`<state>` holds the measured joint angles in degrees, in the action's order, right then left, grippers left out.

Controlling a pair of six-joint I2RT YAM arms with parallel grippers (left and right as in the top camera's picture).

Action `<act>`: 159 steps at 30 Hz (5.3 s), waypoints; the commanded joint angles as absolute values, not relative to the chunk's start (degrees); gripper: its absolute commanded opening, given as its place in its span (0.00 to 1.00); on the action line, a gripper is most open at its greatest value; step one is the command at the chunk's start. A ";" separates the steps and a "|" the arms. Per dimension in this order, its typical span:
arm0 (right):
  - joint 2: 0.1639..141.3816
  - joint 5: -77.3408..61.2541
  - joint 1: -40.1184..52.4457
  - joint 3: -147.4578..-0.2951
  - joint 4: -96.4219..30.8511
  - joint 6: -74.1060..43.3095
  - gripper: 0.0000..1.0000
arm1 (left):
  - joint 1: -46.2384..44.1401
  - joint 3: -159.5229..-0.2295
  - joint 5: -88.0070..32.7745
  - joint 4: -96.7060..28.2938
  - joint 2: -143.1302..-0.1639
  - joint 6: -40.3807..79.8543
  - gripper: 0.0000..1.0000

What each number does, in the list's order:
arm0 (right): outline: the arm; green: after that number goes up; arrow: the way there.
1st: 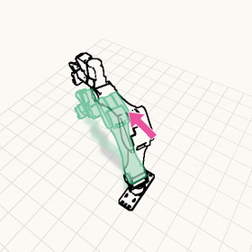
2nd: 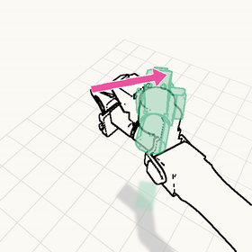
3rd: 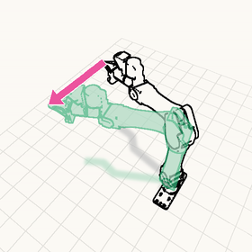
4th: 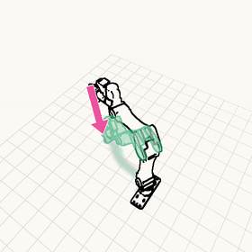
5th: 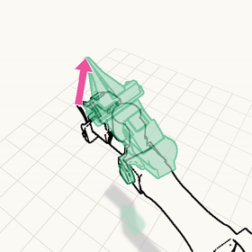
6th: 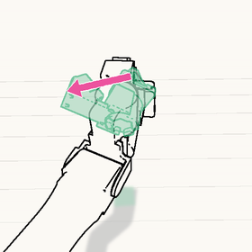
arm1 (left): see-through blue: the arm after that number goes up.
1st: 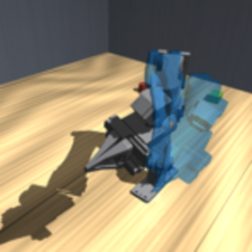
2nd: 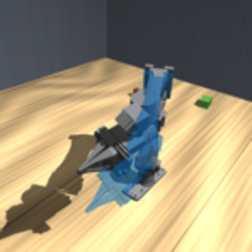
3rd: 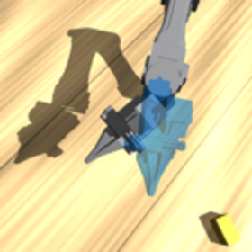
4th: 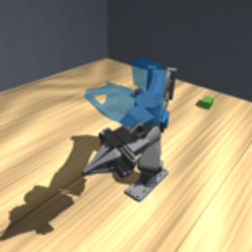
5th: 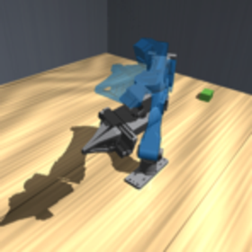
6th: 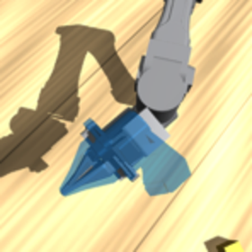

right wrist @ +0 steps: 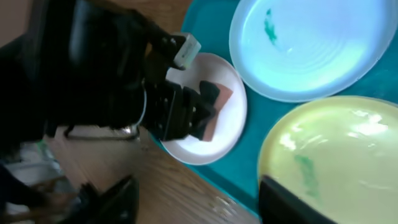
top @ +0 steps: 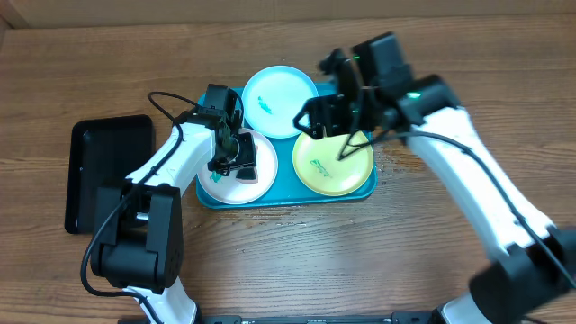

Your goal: Clean dirty plates on tray and stack at the side

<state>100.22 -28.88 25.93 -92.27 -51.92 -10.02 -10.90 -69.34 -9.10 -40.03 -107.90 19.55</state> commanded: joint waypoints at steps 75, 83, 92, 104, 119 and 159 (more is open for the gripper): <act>128.44 -14.44 36.62 -93.62 -39.20 -21.26 0.06 | -10.92 -65.45 -10.28 -38.79 -107.61 19.22 0.23; 128.44 -14.41 36.62 -93.62 -39.24 -21.17 0.06 | -9.93 -65.45 1.89 -39.27 -107.61 19.29 0.04; 128.44 -14.41 36.07 -93.62 -39.24 -20.99 0.06 | -7.90 -65.47 22.59 -44.16 -107.59 19.33 0.04; 128.44 -14.44 35.55 -93.62 -39.27 -20.99 0.06 | -7.49 -74.24 12.16 -46.17 -107.44 19.29 0.04; 128.42 -14.44 35.55 -93.62 -38.89 -20.99 0.06 | -9.02 -71.68 -12.51 -38.81 -112.66 19.27 0.04; 126.43 -20.38 36.80 -95.02 -40.25 -13.47 0.04 | 19.14 -73.30 9.06 -47.51 -95.55 27.40 0.04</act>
